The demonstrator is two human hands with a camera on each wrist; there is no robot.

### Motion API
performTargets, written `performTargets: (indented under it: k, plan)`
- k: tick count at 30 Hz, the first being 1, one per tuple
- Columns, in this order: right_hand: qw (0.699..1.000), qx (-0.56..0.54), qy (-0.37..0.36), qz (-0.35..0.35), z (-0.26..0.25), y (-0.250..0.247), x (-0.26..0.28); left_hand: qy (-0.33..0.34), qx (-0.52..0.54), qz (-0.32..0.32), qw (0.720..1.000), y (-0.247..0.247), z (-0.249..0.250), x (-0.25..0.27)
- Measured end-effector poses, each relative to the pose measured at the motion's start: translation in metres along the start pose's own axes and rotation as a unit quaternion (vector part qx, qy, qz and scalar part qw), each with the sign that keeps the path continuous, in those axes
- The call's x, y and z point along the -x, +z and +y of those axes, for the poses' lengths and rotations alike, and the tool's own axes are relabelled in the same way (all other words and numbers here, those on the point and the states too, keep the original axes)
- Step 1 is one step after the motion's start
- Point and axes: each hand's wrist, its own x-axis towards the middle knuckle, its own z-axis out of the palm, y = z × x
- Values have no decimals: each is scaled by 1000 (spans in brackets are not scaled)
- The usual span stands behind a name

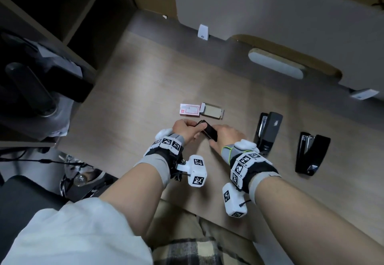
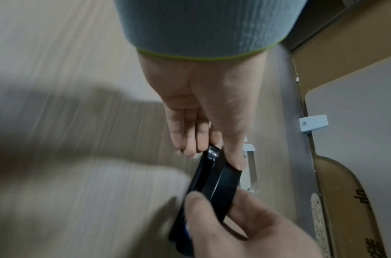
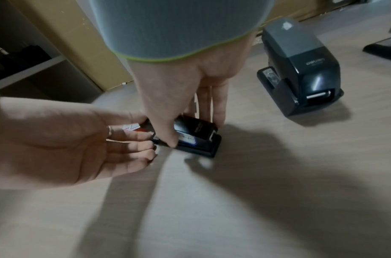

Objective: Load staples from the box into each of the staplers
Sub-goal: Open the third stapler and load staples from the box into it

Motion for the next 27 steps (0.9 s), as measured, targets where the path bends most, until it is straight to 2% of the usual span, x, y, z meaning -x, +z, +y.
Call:
performTargets:
  k: [5,8,11,16,20,22,27]
  plan:
    - [998,-9,51,-46,-5,-4,-3,-33,30,-7,999,-5,16,8]
    - [997,-26,72,-32,-2,-6,1,-62,50,10,997,-4,24,12]
    - [997,-35,72,-20,1,-11,6,-78,54,-10,995,0,27,17]
    - [997,-55,50,-9,10,-20,18,-11,41,-65,997,19,21,27]
    - [997,-68,18,20,20,-28,33,18,58,-30,998,30,21,28]
    - [996,-76,13,32,31,-36,44,37,65,-34,997,41,31,37]
    - [988,-109,57,95,59,-50,59,83,45,-81,992,79,64,64]
